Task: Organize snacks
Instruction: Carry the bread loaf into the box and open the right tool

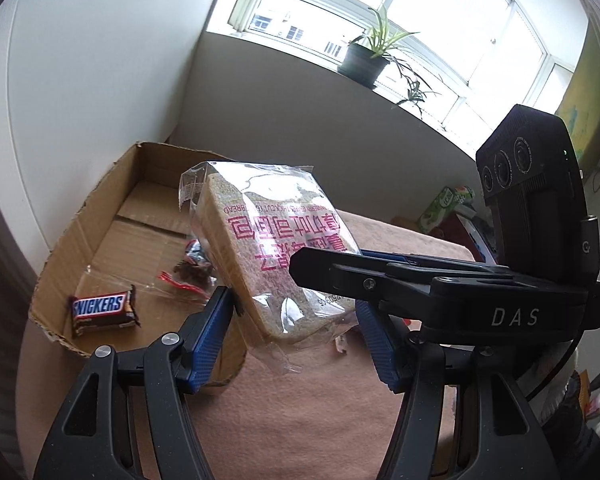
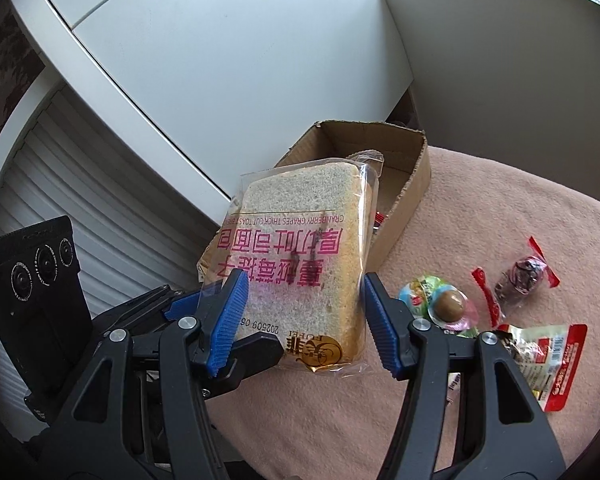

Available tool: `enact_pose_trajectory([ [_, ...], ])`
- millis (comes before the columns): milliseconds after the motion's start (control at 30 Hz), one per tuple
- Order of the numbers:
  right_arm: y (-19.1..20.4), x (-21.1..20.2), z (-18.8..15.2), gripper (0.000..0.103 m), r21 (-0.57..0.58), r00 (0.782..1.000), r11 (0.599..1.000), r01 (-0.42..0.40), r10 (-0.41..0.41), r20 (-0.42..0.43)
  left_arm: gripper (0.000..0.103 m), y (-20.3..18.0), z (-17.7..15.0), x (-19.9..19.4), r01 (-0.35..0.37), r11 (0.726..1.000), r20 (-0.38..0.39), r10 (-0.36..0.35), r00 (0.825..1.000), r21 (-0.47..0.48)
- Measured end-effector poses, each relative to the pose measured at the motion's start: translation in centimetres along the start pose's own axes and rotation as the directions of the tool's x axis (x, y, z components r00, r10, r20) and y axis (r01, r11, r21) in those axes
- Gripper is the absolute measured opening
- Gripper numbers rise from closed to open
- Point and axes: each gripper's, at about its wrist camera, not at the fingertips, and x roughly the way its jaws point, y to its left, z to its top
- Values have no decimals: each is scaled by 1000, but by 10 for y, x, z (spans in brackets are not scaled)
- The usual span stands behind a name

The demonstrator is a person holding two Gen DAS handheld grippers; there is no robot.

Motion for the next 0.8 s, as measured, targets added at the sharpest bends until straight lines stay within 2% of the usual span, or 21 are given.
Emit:
enact_pose_trajectory([
  [233,7,30,18,61,-24,999,999,-21,20,-36,62,30,7,0,-60,998,7,60,998,-19],
  [300,8,33,20,61,-30,999,1000,-5,4,-34,62,37,7,0,-89,996,12,89,996,-20],
  [400,3,31,24,61,-9,1000,1000,16,-16,-17,62,45,8,6,-218,976,21,218,976,-3],
  [433,0,30,25,61,0,1000,1000,13,-13,-13,62,50,7,7,-228,973,17,229,973,-15],
  [600,-6,19,25,61,10,1000,1000,29,-29,0,62,62,4,3,-233,971,19,234,972,-49],
  [800,-8,1,18,61,13,998,998,57,-57,22,62,58,3,-4,-220,974,28,222,975,-57],
])
